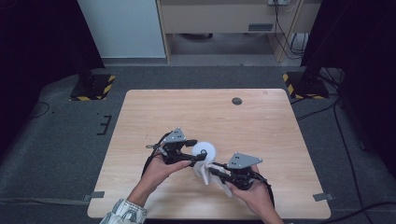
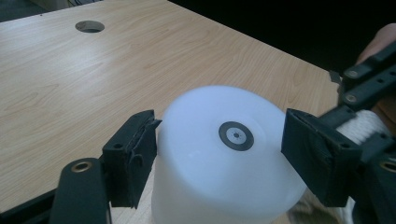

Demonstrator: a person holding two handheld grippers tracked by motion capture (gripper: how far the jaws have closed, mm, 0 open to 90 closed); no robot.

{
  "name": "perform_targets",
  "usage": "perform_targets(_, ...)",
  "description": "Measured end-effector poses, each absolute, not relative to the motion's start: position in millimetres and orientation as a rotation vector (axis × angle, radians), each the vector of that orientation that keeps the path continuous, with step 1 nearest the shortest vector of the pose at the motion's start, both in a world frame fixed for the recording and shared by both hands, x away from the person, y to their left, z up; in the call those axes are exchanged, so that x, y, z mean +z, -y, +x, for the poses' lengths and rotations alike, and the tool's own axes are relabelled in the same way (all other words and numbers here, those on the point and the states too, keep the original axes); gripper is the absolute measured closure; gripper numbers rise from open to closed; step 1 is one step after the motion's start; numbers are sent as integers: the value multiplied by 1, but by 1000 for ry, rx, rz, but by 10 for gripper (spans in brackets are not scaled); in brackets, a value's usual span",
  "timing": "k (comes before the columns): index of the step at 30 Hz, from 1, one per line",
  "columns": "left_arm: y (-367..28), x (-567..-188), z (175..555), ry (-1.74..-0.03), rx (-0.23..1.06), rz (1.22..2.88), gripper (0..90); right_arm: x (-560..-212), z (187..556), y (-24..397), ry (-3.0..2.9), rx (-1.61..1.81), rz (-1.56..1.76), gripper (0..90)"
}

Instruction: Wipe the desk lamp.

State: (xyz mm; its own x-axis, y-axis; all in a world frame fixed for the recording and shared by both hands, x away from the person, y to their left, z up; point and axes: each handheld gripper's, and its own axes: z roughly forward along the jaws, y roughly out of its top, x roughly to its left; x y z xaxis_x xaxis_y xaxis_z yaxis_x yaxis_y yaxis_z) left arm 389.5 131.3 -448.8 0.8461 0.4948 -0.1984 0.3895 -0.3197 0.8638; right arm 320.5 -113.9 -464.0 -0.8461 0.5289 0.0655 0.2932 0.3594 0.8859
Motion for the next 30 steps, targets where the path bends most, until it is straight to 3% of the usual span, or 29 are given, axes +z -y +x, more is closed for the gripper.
perform_targets(10,-131,-449,390,-661,125,1944,261,-489,321,94,-2501,1339,720,758)
perform_targets(24,-125,-450,394,-665,144,1932,254,-510,330,102,-2563,1187,797,755)
perform_targets(30,-136,-441,385,-676,226,1880,157,-505,324,103,-2550,1235,773,754)
